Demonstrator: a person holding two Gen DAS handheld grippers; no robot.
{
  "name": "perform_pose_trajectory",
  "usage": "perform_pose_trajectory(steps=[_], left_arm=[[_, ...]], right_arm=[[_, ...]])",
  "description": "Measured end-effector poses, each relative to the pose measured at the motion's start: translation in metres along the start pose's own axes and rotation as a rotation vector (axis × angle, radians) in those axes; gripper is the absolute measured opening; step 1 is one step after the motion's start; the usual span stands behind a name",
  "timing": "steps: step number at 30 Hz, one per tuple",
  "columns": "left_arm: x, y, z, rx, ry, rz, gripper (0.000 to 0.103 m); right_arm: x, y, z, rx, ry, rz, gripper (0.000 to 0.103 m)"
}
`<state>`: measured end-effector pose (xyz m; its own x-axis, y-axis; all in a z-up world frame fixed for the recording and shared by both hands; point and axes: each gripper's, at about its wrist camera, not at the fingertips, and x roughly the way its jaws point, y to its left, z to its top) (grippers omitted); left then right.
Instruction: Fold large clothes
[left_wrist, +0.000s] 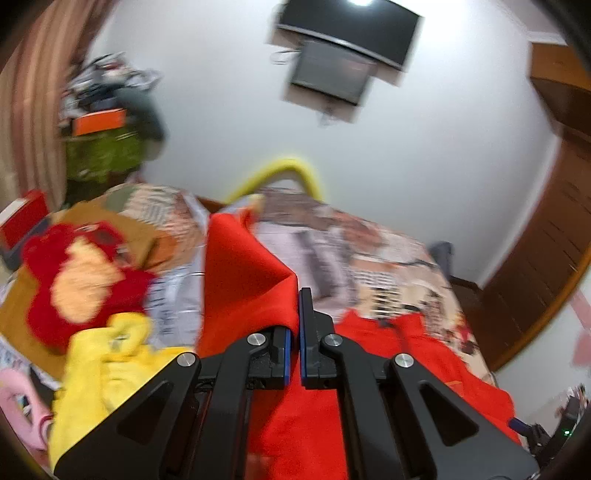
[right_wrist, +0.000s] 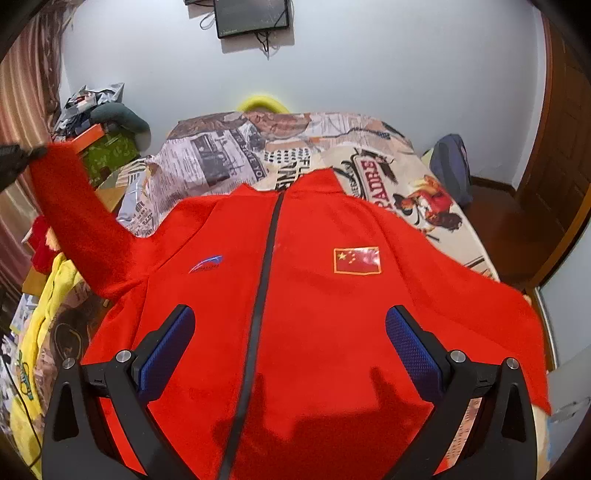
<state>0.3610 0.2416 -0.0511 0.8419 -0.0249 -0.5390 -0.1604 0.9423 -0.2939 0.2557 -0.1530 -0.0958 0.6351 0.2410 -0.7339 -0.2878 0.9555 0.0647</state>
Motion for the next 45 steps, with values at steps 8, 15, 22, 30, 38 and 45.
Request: perform_pose_trajectory(steps=[8,15,22,30,38,45], left_arm=[[0.043,-0.115,-0.037,0.127,0.118,-0.130,0.002],[0.083,-0.181,-0.110,0.244,0.329,-0.200,0.002],[0.101,-0.217,-0.191,0.390,0.527,-0.186,0.005],[0.078,-0.198,-0.218,0.417,0.587,-0.180,0.054],[0.025,-0.125,-0.180,0.396,0.440,-0.059,0.083],[0.015,-0.033,-0.167,0.290,0.426,0.091,0.083]], right_arm=[[-0.014,-0.017,-0.001,-0.019,-0.023,-0.002,0.103],[-0.021,-0.037,-0.014,-0.043,-0.011,-0.041,0.103],[-0.022,-0.050,-0.026,-0.072,0.028,-0.086,0.103],[-0.028,-0.050,-0.030,-0.088,0.051,-0.091,0.103],[-0.022,-0.006,-0.009,-0.182,0.036,-0.033,0.103],[0.026,0.070,0.002,-0.332,0.095,0.044,0.102]])
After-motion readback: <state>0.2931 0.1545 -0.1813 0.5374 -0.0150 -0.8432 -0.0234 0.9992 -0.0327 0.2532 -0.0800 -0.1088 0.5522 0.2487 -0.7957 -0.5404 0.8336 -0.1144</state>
